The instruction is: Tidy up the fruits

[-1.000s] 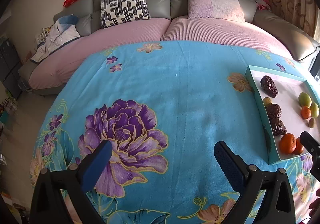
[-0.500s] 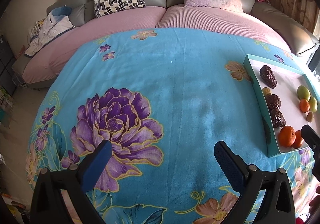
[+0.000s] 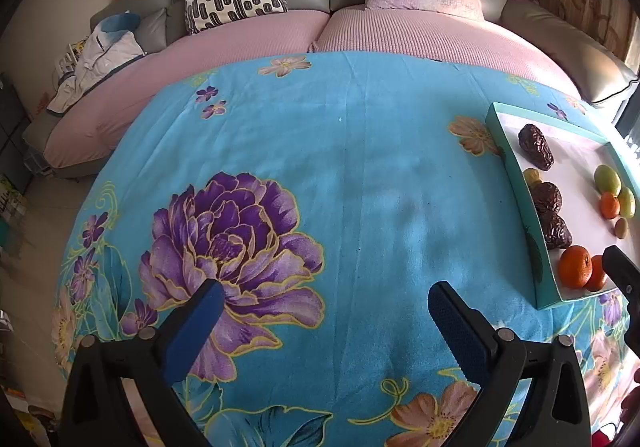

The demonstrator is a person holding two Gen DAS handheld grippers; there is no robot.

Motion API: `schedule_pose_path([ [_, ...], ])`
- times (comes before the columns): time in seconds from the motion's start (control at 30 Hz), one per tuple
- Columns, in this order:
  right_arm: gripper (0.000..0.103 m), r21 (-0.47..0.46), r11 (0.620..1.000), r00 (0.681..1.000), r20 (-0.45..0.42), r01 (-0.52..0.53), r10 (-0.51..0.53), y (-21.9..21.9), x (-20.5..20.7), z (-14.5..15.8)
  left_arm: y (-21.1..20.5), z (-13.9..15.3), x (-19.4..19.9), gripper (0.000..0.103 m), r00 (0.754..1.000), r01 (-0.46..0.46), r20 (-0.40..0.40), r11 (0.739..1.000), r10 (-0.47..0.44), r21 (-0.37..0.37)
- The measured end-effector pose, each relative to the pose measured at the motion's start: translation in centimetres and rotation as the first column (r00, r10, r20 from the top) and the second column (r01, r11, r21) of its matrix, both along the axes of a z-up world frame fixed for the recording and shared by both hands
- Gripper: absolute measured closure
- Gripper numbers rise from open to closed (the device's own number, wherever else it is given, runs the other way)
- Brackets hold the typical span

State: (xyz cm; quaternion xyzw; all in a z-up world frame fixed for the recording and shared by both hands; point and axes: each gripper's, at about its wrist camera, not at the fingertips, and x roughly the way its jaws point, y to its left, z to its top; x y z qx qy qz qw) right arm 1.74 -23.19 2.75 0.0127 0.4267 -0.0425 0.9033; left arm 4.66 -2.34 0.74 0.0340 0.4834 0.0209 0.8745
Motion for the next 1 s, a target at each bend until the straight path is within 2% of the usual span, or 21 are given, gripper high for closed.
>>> schedule_pose_path([
  [1.0, 0.009, 0.000, 1.000, 1.000, -0.008, 0.006, -0.006, -0.27, 0.01, -0.31, 0.21, -0.11, 0.02, 0.000, 1.000, -0.010, -0.002, 1.000, 0.010, 0.011],
])
